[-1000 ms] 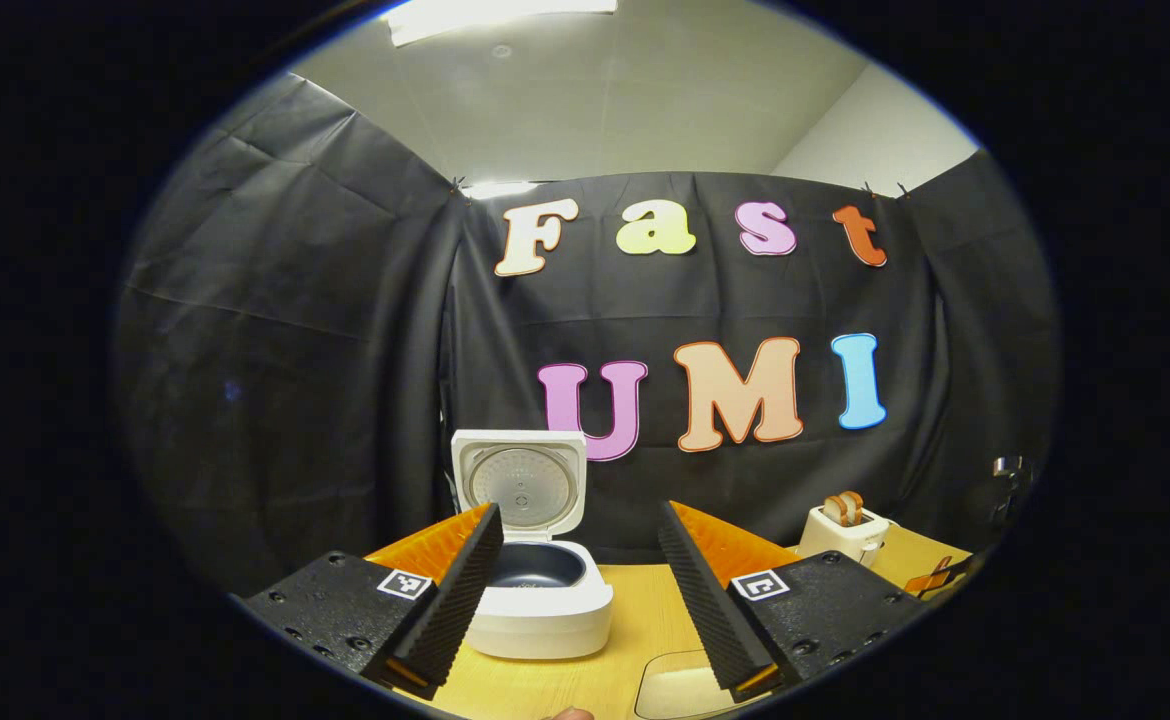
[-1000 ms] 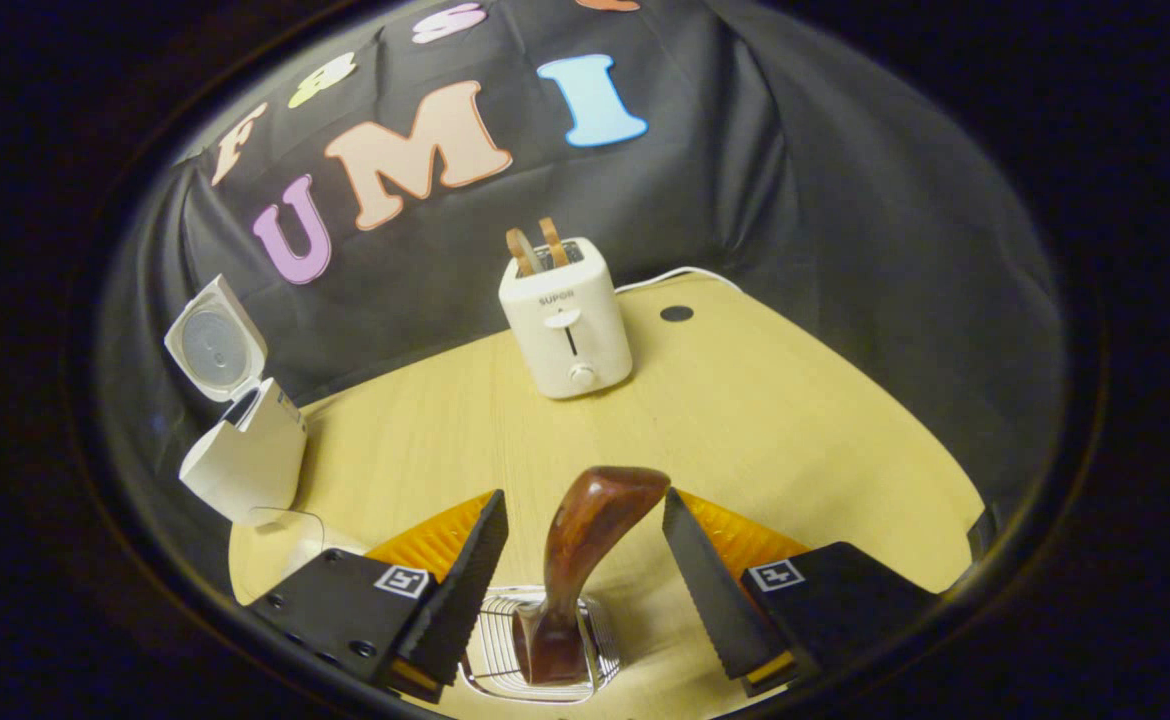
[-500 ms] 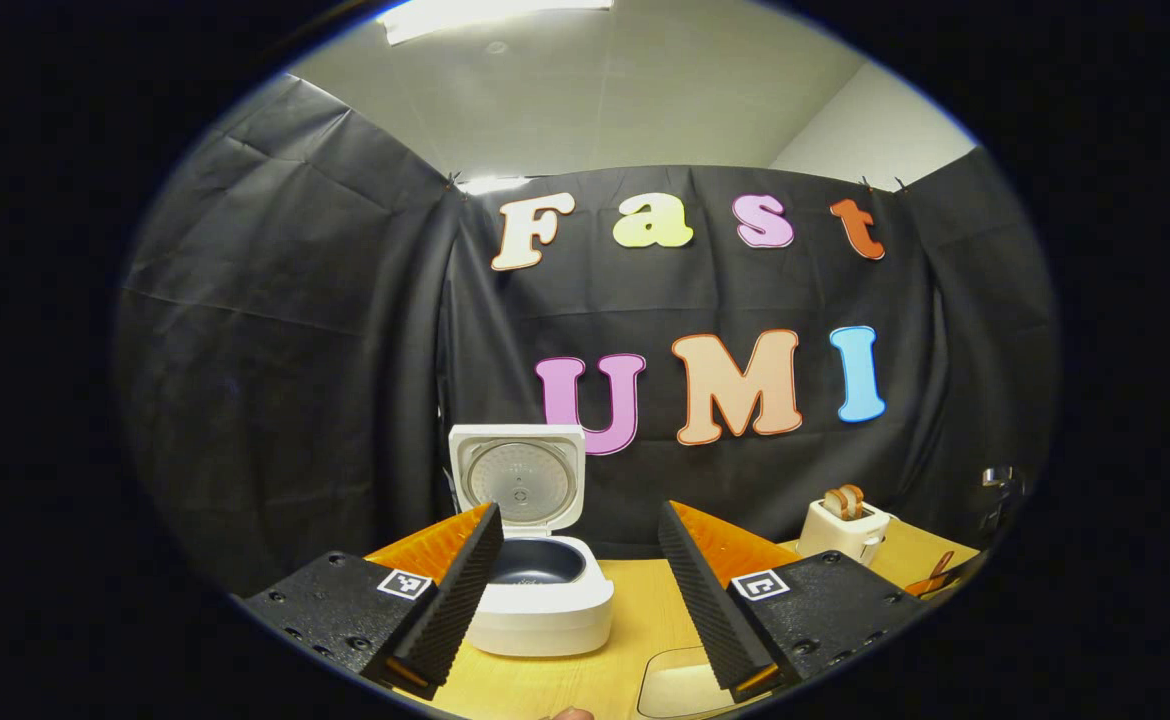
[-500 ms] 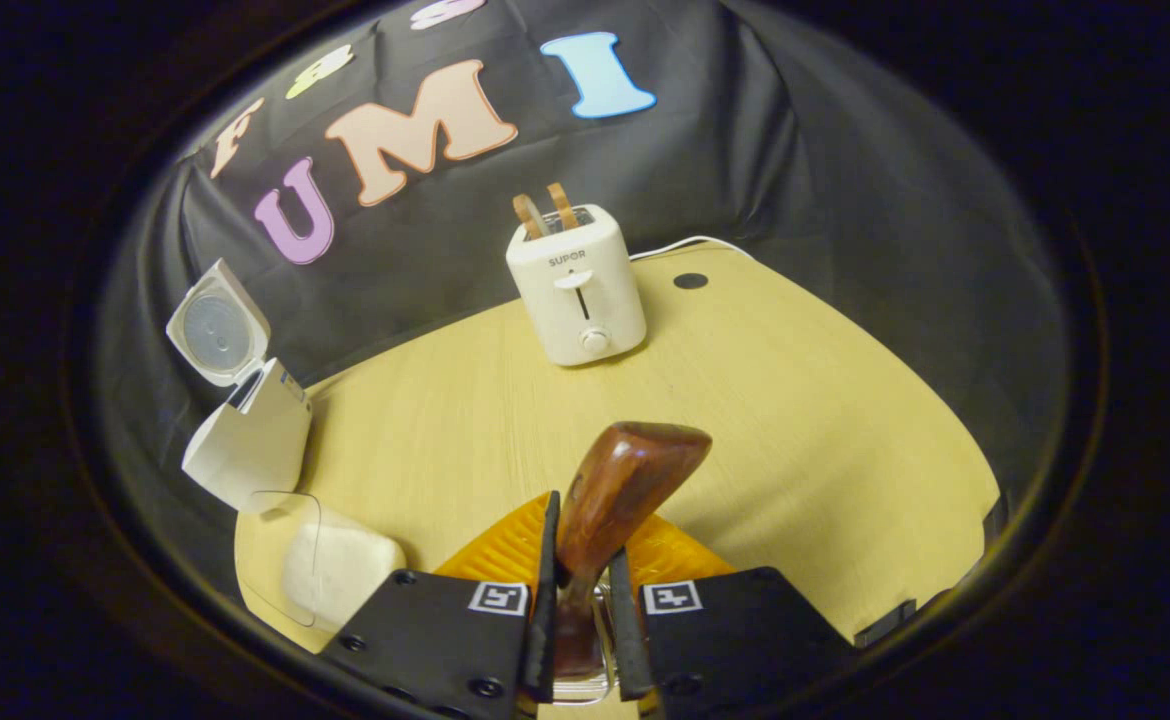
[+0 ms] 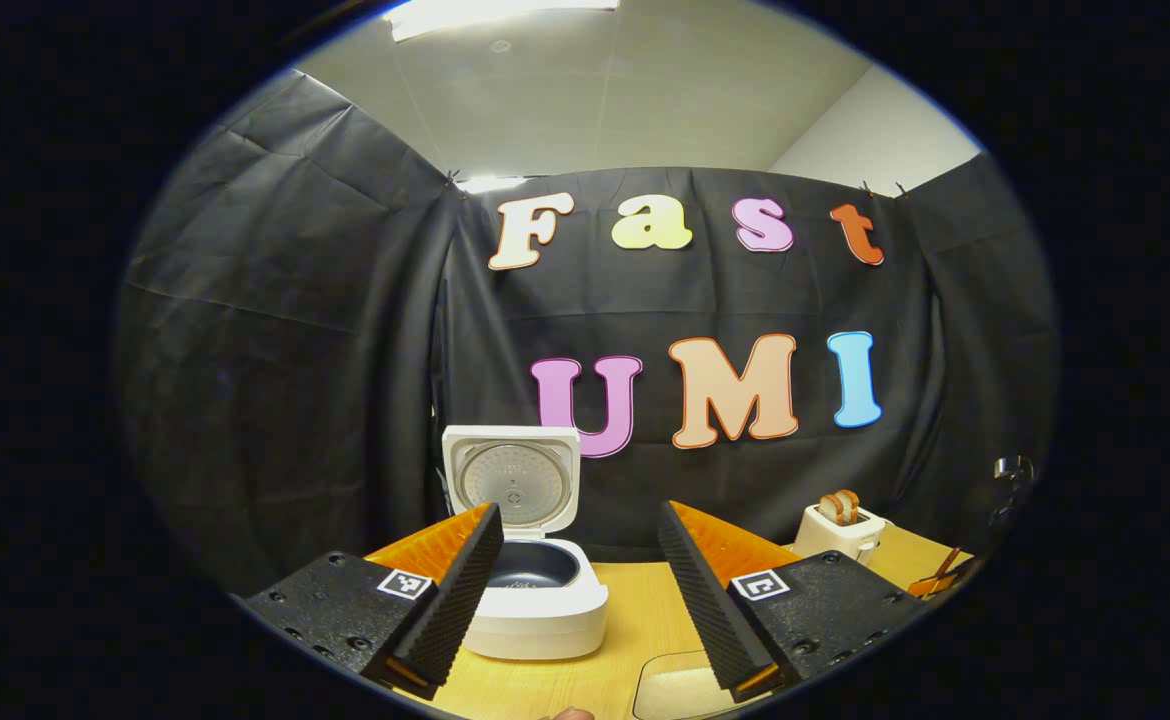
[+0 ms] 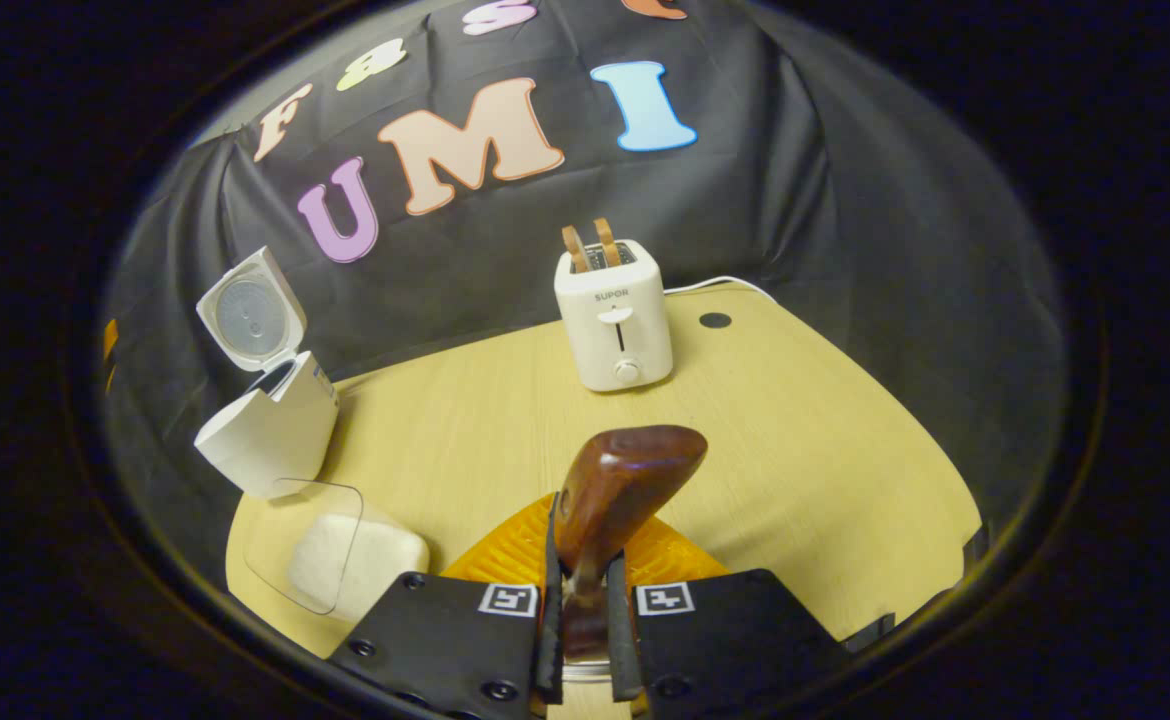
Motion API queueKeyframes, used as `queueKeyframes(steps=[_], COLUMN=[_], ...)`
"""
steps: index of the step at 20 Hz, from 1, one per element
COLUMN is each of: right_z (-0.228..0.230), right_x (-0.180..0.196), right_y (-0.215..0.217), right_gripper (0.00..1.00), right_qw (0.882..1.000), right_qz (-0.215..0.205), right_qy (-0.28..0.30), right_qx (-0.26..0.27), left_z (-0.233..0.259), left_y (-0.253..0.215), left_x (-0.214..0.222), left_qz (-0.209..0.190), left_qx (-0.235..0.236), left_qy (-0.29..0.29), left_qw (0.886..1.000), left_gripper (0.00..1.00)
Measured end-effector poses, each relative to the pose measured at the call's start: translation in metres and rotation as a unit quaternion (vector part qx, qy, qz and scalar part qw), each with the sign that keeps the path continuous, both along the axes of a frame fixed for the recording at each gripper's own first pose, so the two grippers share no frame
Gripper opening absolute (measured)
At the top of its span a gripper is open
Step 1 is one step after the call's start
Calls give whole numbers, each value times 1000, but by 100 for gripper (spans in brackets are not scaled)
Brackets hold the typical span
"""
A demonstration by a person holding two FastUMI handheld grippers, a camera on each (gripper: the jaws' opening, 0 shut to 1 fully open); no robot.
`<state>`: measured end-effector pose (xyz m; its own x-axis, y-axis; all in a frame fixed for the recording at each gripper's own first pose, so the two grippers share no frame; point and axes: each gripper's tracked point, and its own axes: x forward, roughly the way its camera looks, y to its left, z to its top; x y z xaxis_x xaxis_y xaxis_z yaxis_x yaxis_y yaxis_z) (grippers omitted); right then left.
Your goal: Close the left gripper, press the button to open the rice cooker; take a wooden spoon from the chopstick holder with the right hand, scoop a spoonful of rice and pour it into the rice cooker, then put the wooden spoon back into the chopstick holder.
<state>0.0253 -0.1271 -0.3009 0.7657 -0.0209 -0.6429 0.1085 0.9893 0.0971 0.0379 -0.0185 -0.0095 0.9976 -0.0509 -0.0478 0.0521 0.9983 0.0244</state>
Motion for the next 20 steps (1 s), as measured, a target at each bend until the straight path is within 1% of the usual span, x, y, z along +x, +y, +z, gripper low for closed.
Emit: queueKeyframes(steps=[3,4,5,6,7,8,9,10,11,13,14,15,16,17,18,20], right_z=[22,33,43,55,67,78,88,95,101,108,110,112,114,115,114,110], right_x=[-2,0,1,3,6,9,12,14,15,19,23,26,26,28,29,33], right_y=[7,9,12,16,21,27,35,44,55,79,91,105,119,131,144,166], right_gripper=[22,20,20,20,20,22,23,20,20,22,21,21,21,20,20,20], right_qw=[1000,999,999,998,998,997,996,995,994,992,991,990,988,987,986,984], right_qz=[12,17,21,22,24,27,32,41,52,69,76,86,96,106,115,131], right_qy=[-17,-27,-37,-50,-63,-76,-85,-93,-96,-105,-108,-111,-114,-117,-118,-115], right_qx=[-7,-13,-16,-16,-15,-12,-9,-6,-1,12,18,25,31,34,35,33], left_z=[0,-1,-1,-2,-2,-2,-3,-4,-4,-5,-6,-6,-7,-7,-8,-10], left_y=[-1,-2,-1,-1,-2,-1,0,1,3,6,7,10,12,15,19,26], left_x=[2,3,5,5,6,6,6,6,7,8,8,8,7,8,8,7], left_qz=[-4,-6,-7,-8,-9,-9,-10,-11,-10,-12,-11,-11,-11,-10,-9,-6], left_qx=[-2,-4,-7,-8,-10,-11,-12,-13,-13,-13,-12,-11,-11,-11,-11,-11], left_qy=[0,0,1,1,1,2,3,4,4,5,7,7,7,8,9,11], left_qw=[1000,1000,1000,1000,1000,1000,1000,1000,1000,1000,1000,1000,1000,1000,1000,1000], left_gripper=[92,90,92,92,90,90,92,92,90,90,90,92,90,92,90,90])
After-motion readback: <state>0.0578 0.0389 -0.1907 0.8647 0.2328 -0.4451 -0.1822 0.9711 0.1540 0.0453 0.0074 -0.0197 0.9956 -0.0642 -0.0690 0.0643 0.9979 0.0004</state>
